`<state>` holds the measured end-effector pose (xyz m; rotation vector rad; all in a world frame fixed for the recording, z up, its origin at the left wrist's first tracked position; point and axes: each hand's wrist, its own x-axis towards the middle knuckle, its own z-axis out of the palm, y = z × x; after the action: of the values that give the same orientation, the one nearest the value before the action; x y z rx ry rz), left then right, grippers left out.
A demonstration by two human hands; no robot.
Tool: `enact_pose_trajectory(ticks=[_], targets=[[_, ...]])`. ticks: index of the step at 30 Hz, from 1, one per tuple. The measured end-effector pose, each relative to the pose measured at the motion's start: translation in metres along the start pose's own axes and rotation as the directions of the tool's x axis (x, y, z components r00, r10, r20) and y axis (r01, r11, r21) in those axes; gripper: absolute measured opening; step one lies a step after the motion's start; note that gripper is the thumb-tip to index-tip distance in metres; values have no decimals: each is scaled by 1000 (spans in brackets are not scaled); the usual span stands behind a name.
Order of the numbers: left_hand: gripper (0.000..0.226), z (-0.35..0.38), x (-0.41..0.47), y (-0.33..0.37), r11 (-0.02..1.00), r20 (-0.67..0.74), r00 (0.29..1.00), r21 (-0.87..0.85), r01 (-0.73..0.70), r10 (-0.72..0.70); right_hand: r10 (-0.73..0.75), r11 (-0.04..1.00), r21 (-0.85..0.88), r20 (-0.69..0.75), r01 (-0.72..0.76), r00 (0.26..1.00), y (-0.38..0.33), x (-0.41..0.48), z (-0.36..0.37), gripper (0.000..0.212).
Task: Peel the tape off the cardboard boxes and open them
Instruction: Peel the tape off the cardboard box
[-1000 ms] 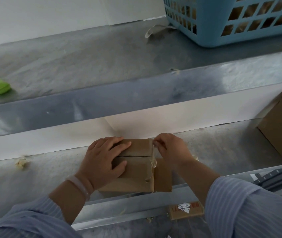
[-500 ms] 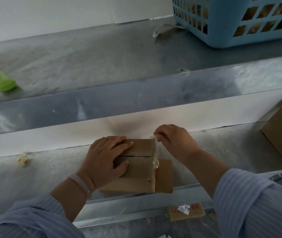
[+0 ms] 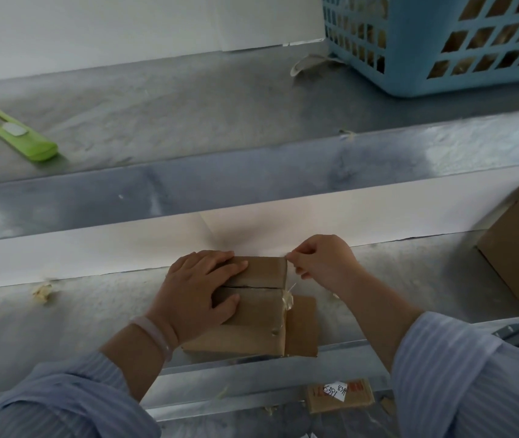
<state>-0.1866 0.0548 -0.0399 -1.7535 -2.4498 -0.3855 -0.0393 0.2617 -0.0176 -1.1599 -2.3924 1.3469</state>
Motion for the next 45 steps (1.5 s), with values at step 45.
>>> enact_pose_trajectory(ticks=[45], targets=[[57,7,-2,12,986,37,987,75,151,-154,-153,974,172,30,146,988,-37,-32,-21,8]])
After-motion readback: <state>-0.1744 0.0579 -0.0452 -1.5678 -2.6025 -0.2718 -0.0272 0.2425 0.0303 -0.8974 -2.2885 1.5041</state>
